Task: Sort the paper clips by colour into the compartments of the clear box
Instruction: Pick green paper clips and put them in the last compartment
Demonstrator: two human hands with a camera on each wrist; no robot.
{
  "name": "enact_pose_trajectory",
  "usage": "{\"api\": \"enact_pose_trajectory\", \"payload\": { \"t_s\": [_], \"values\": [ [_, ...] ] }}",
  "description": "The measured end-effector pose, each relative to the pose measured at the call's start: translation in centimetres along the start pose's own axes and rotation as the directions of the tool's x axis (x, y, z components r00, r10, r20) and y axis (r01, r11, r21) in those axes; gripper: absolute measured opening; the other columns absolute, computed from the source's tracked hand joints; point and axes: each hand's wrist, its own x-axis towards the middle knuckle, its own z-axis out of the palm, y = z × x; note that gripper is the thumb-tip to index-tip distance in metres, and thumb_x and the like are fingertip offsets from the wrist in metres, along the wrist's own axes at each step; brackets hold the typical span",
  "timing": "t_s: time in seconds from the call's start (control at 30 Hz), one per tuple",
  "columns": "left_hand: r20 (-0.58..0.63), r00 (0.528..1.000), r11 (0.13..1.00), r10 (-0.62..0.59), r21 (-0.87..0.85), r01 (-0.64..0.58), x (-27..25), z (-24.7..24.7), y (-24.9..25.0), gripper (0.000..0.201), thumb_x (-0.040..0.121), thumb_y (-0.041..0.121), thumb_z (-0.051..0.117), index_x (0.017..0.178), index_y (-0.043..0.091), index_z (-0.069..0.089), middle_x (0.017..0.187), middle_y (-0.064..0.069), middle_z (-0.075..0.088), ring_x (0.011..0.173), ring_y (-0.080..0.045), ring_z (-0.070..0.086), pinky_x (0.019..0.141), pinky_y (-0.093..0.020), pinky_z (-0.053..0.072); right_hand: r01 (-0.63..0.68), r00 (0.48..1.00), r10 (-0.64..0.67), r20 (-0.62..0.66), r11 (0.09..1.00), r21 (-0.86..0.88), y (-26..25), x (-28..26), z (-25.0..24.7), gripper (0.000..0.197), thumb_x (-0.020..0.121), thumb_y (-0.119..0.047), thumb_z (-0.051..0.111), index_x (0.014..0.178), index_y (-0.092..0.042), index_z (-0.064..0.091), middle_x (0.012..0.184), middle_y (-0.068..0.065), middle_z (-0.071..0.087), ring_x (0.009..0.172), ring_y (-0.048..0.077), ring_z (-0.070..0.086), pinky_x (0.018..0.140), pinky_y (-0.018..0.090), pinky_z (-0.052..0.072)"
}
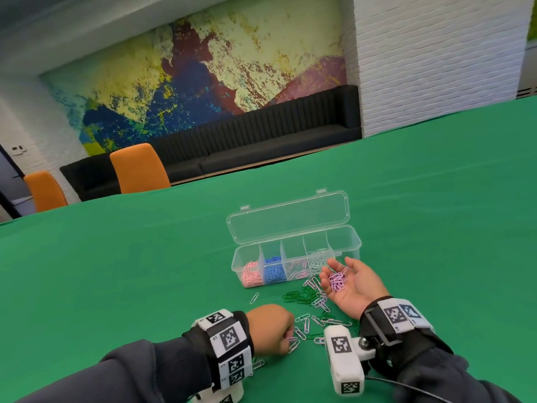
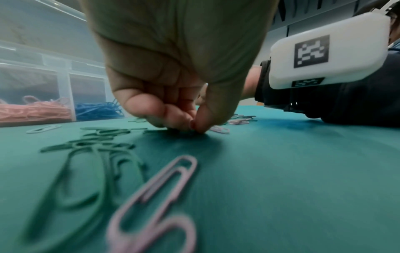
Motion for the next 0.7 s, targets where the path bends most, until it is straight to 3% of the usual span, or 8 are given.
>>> {"api": "enact_pose_trajectory", "payload": {
  "t_s": [0.1, 0.17, 0.3, 0.4, 0.47, 0.57, 0.7],
  "values": [
    [-0.039, 0.999, 1.000, 0.018, 0.003, -0.018, 0.7, -0.9, 0.5, 0.014, 0.088, 0.009, 0.047, 0.091, 0.003, 0.060, 0.079, -0.009, 0.055, 0.071, -0.018, 0.046, 0.065, -0.024, 0.038, 0.003, 1.000, -0.003, -0.005, 1.000, -0.014, 0.1, 0.4, -0.3, 0.038, 0.100, -0.031, 0.032, 0.089, -0.003, 0.054, 0.076, 0.014, 0.054, 0.067, 0.023, 0.053, 0.044, 0.026, 0.053],
    [-0.133, 0.991, 0.997, 0.016, -0.073, -0.026, 1.5, -2.4, 0.8, 0.012, 0.092, 0.012, 0.046, 0.087, 0.009, 0.057, 0.076, -0.003, 0.053, 0.070, -0.015, 0.048, 0.060, -0.016, 0.040, 0.005, 1.000, -0.005, -0.012, 1.000, -0.026, 0.1, 0.6, -0.3, 0.038, 0.100, -0.031, 0.032, 0.088, -0.002, 0.054, 0.077, 0.015, 0.054, 0.069, 0.024, 0.054, 0.048, 0.028, 0.055],
    [-0.399, 0.915, 0.953, -0.059, -0.296, -0.068, 3.5, -6.0, 1.1, 0.009, 0.090, 0.019, 0.058, 0.092, 0.011, 0.062, 0.081, 0.004, 0.058, 0.070, -0.009, 0.052, 0.061, -0.010, 0.041, -0.018, 1.000, 0.017, -0.019, 0.998, -0.053, 0.4, 0.3, 0.1, 0.038, 0.101, -0.030, 0.031, 0.087, -0.001, 0.052, 0.084, 0.018, 0.052, 0.075, 0.028, 0.053, 0.070, 0.037, 0.049],
    [-0.460, 0.884, 0.929, -0.080, -0.355, -0.101, 4.4, -7.2, 0.8, 0.020, 0.087, 0.023, 0.065, 0.101, 0.009, 0.065, 0.089, 0.000, 0.063, 0.071, -0.005, 0.050, 0.061, -0.006, 0.037, -0.059, 0.998, 0.059, 0.004, 0.997, -0.041, 0.5, 0.3, 0.2, 0.039, 0.101, -0.031, 0.031, 0.092, -0.001, 0.053, 0.085, 0.020, 0.053, 0.077, 0.029, 0.054, 0.066, 0.040, 0.054],
    [-0.465, 0.882, 0.939, -0.072, -0.329, -0.097, 4.2, -6.9, 0.4, 0.017, 0.087, 0.021, 0.065, 0.101, 0.011, 0.064, 0.088, 0.003, 0.062, 0.066, 0.000, 0.047, 0.059, -0.003, 0.035, -0.066, 0.998, 0.066, 0.010, 0.998, -0.016, 0.4, 0.5, 0.0, 0.039, 0.101, -0.031, 0.031, 0.090, 0.000, 0.054, 0.083, 0.020, 0.054, 0.075, 0.029, 0.055, 0.055, 0.037, 0.057],
    [-0.407, 0.913, 0.952, 0.018, -0.271, -0.140, 2.5, -5.6, -0.1, 0.007, 0.087, 0.018, 0.064, 0.093, 0.016, 0.063, 0.083, 0.008, 0.060, 0.065, 0.006, 0.047, 0.061, -0.003, 0.036, -0.052, 0.999, 0.051, 0.012, 0.999, 0.015, 0.3, 0.8, -0.2, 0.041, 0.101, -0.031, 0.031, 0.088, 0.000, 0.054, 0.081, 0.019, 0.054, 0.073, 0.028, 0.054, 0.049, 0.034, 0.056],
    [-0.128, 0.953, 0.950, 0.274, -0.117, -0.288, 0.0, -3.0, -0.6, 0.016, 0.086, 0.011, 0.063, 0.102, 0.011, 0.066, 0.100, -0.005, 0.062, 0.068, 0.005, 0.045, 0.065, -0.006, 0.031, -0.029, 0.999, 0.029, 0.017, 0.999, 0.025, 0.2, 0.6, -0.2, 0.040, 0.101, -0.031, 0.031, 0.090, 0.000, 0.054, 0.080, 0.017, 0.053, 0.071, 0.025, 0.053, 0.047, 0.028, 0.055]
  ]
}}
